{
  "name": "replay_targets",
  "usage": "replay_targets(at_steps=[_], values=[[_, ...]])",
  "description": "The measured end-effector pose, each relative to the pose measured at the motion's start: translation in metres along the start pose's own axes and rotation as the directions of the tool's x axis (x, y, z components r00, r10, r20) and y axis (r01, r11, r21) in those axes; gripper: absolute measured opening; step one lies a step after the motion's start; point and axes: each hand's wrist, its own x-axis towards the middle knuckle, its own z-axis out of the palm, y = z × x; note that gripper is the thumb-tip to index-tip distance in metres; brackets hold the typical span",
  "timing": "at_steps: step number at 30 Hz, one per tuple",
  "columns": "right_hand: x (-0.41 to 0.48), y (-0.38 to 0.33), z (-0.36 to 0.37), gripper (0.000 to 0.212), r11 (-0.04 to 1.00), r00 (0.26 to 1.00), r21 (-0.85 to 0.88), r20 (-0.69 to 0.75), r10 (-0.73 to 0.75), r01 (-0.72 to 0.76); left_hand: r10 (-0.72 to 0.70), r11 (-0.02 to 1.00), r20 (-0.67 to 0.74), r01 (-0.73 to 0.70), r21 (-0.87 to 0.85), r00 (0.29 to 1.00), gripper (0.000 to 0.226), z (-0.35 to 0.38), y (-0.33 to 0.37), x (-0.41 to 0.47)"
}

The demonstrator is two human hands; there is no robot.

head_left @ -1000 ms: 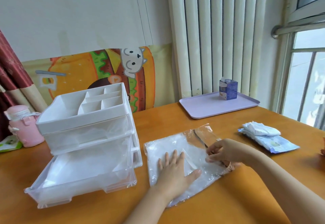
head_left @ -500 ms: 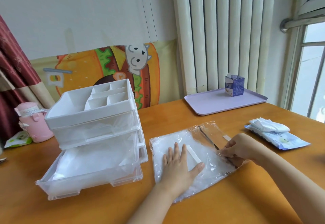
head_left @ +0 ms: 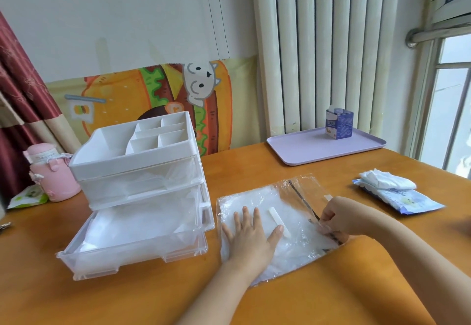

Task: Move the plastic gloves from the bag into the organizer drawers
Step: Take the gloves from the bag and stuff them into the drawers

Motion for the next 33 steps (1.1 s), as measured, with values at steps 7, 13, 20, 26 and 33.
replay_targets(at_steps=[7,13,20,26,33], values=[[0.0,0.004,0.001,0.012,0.995,0.995,0.077,-0.076,-0.059,0.065,0.001,0.999,-0.058,0.002,0.038,0.998,0.103,-0.005,-0.003,0.0],[0.0,-0.005,0.008,0.013,0.998,0.997,0.026,-0.043,-0.057,0.058,-0.05,0.999,0.009,0.05,0.016,0.999,0.076,-0.001,-0.006,0.001],[0.0,0.006,0.001,0.017,0.939,0.993,0.343,-0.116,0.024,0.017,0.154,0.978,-0.148,-0.173,-0.12,0.977,0.102,-0.008,-0.001,-0.002],[0.001,0.004,0.003,0.02,0.775,0.987,0.632,-0.113,0.111,-0.015,0.083,0.997,-0.002,-0.083,-0.001,0.997,0.108,-0.003,-0.001,-0.004],[0.002,0.009,-0.011,0.04,0.344,0.899,0.901,-0.36,0.248,0.266,0.026,1.0,0.048,-0.027,0.015,0.998,0.097,-0.002,-0.004,-0.003]])
